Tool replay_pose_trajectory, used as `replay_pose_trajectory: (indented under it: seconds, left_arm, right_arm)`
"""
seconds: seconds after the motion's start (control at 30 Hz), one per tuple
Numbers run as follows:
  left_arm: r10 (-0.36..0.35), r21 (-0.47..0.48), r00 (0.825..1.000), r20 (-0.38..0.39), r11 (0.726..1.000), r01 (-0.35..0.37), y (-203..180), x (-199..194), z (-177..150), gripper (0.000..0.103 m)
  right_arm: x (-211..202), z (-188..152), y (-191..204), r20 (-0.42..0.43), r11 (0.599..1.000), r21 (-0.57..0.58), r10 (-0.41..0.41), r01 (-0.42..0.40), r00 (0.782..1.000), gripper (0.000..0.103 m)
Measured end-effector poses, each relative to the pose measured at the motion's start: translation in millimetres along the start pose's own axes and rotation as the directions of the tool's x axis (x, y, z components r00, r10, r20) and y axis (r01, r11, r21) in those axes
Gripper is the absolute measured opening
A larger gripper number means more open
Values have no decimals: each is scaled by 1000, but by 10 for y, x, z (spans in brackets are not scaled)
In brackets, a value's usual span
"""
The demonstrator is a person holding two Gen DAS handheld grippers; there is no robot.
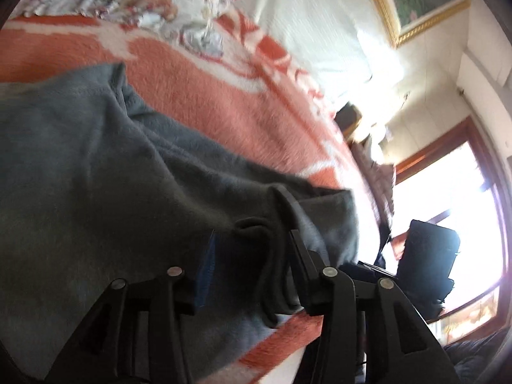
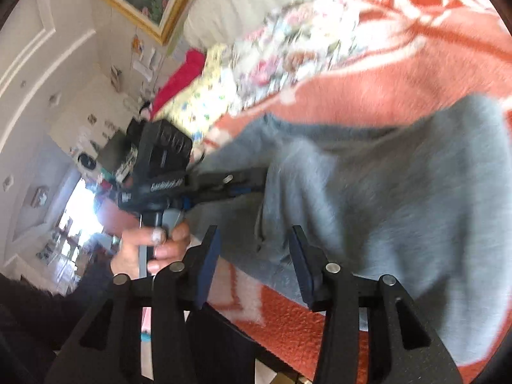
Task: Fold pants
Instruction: 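Lift the folded edge and carry it toward the other end with both grippers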
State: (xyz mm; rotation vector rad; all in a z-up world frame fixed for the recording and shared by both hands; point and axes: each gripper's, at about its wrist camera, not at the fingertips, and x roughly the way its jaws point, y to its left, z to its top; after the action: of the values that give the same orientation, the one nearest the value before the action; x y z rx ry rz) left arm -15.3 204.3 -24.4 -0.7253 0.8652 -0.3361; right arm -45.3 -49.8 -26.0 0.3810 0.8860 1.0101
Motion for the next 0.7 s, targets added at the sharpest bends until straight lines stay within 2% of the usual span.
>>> replay_pose_trajectory:
  seconds: [0.03, 0.1, 0.17, 0.23, 0.37, 0.43, 0.5, 0.6, 0.7]
  left_arm:
    - [-12, 1, 1000, 14, 1000, 12, -54, -46, -6, 45]
    - [-42, 13, 998, 40, 999, 42, -222, -112, -33, 53]
    - [-76, 18, 996, 40, 997, 75, -406, -77, -65, 56]
    - [-105, 28, 994, 25, 994, 104, -586, 40, -95, 56]
    - [-119, 58, 993, -18, 991, 120, -835, 289, -211, 56]
    - [-99, 55, 994, -38, 993, 101, -842, 398, -265, 56]
    - [-39, 29, 998, -51, 999, 41, -740, 494, -336, 56]
    - [-26, -69, 998, -65, 997, 21, -466, 558, -435, 56]
    - [-28, -112, 997, -69, 994, 20, -255, 584, -568, 55]
  right_arm:
    - [-73, 35, -14, 21, 1000, 4, -7, 7, 1000, 46]
    - [-245, 101, -67, 66, 999, 17, -44, 43, 997, 46]
    - [-383, 176, -150, 103, 996, 32, -85, 82, 991, 45]
    - [-458, 245, -192, 118, 991, 41, -131, 127, 984, 37]
    - [-537, 372, -268, 130, 980, 54, -197, 191, 972, 29]
    - [-561, 398, -288, 129, 978, 49, -206, 202, 970, 28]
    - [-522, 416, -312, 108, 975, 35, -224, 221, 969, 28]
    - [-413, 410, -415, 62, 967, 30, -254, 253, 965, 28]
    - [-249, 376, -592, 9, 958, 41, -284, 284, 959, 25]
